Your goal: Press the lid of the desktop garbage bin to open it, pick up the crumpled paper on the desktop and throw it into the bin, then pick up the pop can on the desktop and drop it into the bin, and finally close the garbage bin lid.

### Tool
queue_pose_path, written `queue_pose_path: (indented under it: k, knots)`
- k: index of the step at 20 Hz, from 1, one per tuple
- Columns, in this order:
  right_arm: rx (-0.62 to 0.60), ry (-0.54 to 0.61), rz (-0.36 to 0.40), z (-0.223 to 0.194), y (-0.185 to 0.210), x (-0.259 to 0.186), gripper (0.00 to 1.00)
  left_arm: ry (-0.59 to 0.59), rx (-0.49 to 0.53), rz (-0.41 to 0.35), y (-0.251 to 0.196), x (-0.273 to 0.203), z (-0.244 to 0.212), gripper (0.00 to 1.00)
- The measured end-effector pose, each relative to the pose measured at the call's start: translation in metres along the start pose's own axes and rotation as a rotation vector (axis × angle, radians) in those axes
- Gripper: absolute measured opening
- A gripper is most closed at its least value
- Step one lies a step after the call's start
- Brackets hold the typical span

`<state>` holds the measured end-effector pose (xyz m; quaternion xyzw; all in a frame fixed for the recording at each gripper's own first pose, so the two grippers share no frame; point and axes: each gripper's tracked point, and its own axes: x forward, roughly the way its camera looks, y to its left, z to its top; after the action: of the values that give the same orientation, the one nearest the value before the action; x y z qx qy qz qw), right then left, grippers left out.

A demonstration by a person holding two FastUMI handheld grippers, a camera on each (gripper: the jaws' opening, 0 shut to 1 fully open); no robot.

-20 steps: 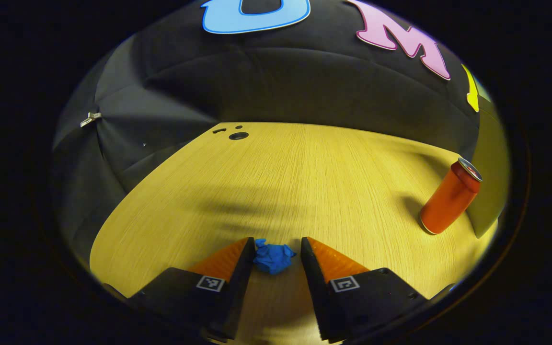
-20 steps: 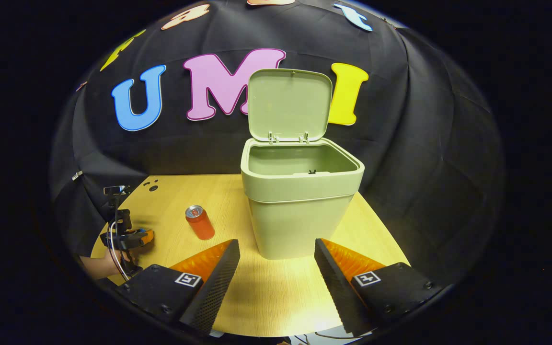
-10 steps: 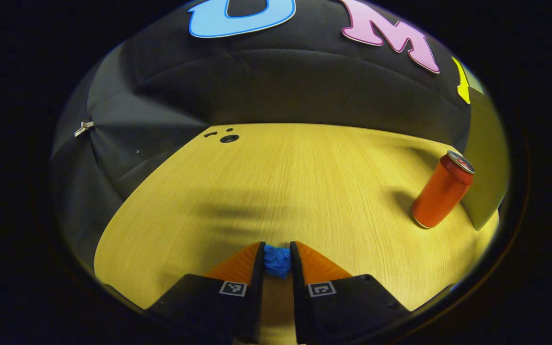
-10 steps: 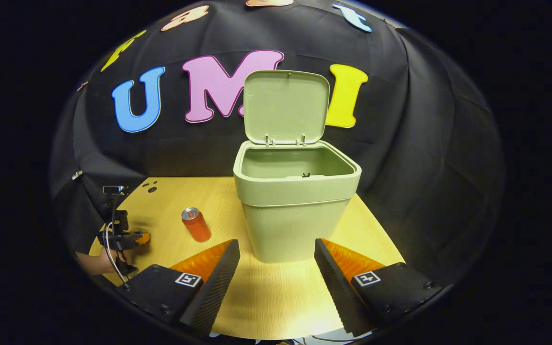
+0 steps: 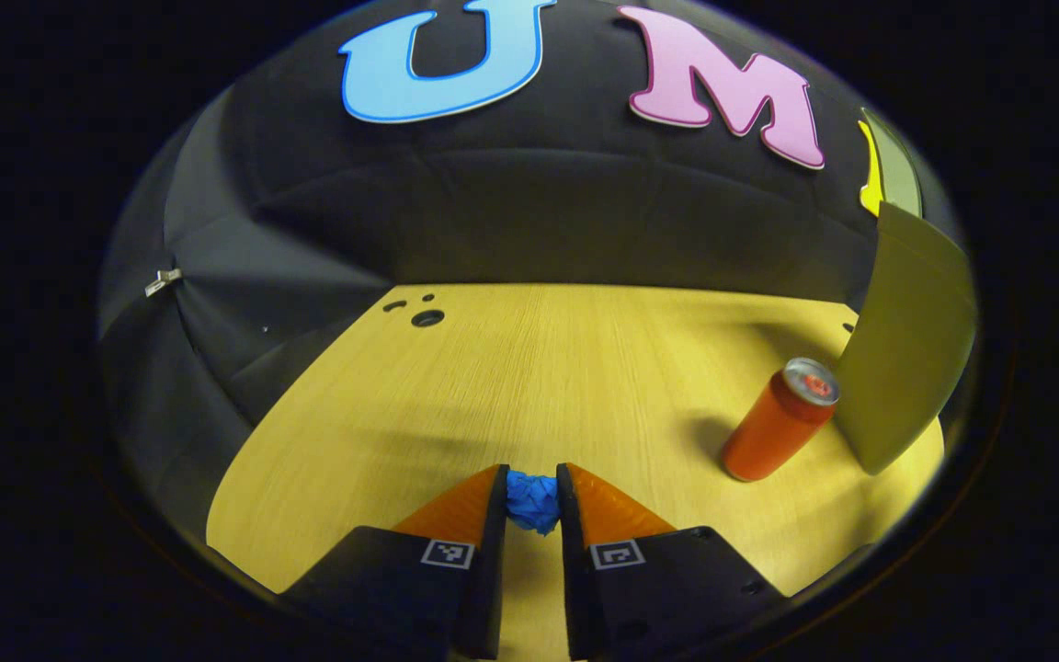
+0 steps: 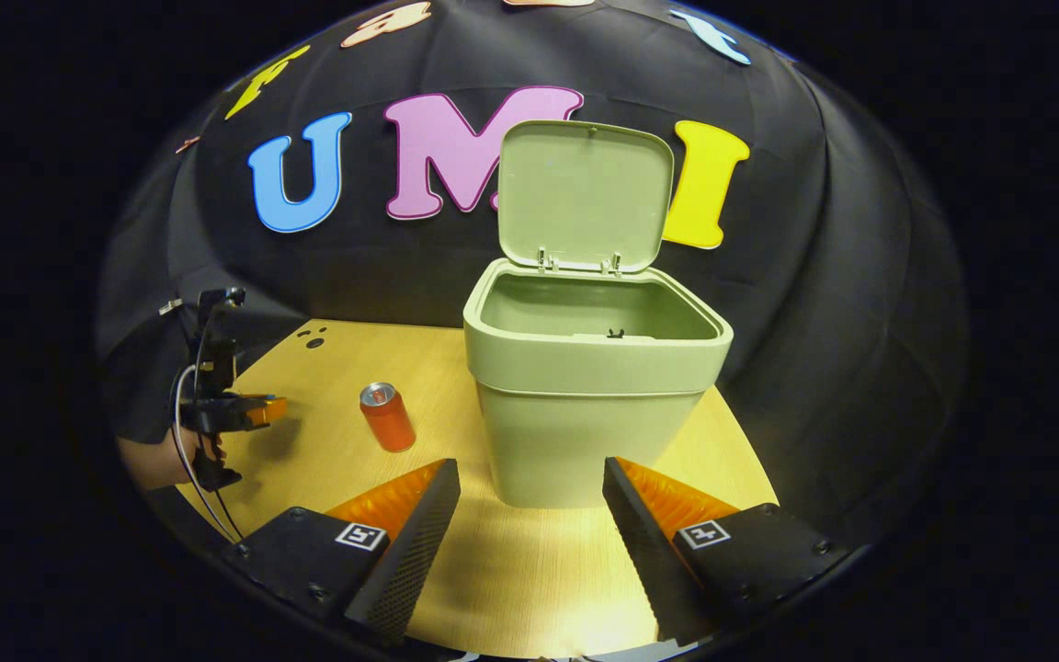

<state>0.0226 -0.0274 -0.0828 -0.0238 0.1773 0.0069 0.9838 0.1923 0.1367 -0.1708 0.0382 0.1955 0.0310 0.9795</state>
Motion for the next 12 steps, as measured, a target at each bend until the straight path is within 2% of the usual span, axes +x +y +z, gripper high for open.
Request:
queue_pose_path:
  k: [5,8,12]
  knots:
    - [0.009,-0.011,0.031,0.001,-0.013,0.006,0.99,-0.1,-0.018,-0.064,-0.036,-0.039,0.063,0.31]
    - [0.022,-0.017,0.039,0.001,-0.023,0.008,0.99,-0.155,0.004,-0.106,-0.063,-0.061,0.1,0.29]
    - [0.05,-0.03,0.039,0.001,-0.038,0.01,0.99,-0.214,0.029,-0.184,-0.112,-0.087,0.142,0.31]
